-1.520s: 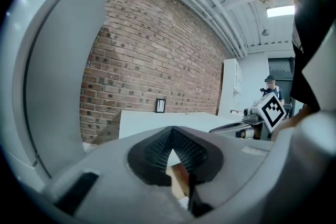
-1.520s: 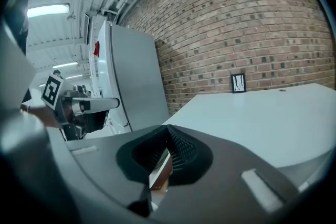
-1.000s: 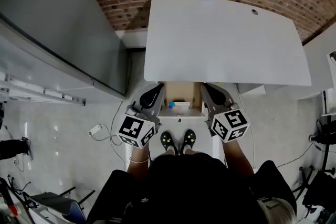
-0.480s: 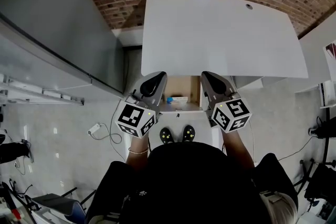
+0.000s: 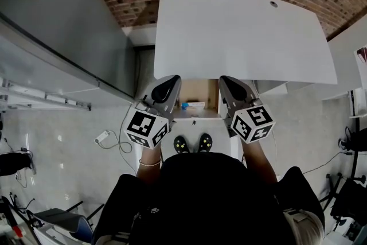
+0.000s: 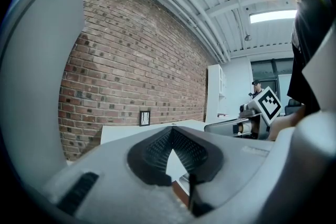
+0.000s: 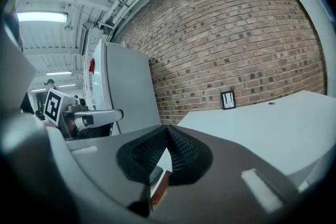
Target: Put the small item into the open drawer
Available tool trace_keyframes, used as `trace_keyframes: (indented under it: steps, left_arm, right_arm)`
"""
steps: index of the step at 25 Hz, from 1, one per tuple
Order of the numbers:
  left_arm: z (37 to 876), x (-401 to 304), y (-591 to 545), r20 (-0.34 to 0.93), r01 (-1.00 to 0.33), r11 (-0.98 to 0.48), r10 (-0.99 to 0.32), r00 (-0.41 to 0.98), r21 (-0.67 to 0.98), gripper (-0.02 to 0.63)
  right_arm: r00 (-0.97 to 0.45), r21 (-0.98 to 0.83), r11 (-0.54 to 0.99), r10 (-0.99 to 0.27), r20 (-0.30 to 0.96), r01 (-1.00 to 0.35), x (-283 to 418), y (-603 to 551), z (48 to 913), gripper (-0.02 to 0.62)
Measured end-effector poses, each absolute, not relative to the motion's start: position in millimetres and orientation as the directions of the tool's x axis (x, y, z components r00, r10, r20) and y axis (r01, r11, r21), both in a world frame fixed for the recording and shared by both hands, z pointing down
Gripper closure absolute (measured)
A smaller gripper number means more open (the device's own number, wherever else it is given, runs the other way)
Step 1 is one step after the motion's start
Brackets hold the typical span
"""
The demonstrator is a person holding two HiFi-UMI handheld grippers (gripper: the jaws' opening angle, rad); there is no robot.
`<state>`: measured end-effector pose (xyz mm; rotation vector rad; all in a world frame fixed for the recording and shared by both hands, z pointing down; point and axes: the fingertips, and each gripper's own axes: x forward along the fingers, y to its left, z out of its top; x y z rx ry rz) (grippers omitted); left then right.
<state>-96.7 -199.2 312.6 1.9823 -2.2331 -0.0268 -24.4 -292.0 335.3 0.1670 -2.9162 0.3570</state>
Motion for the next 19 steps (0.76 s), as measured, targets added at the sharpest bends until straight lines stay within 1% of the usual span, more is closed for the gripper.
trace_keyframes:
  steps: [19]
  left_arm:
    - [313.0,-99.8,-197.6,0.108,-0.984,0.137,-0.986,-0.125,0.114,0.607]
  right_arm:
    - [-0.975,-0.233,0.964,-0.076,0.210,-0.125,-26.3,-291.0,335.7,0.584]
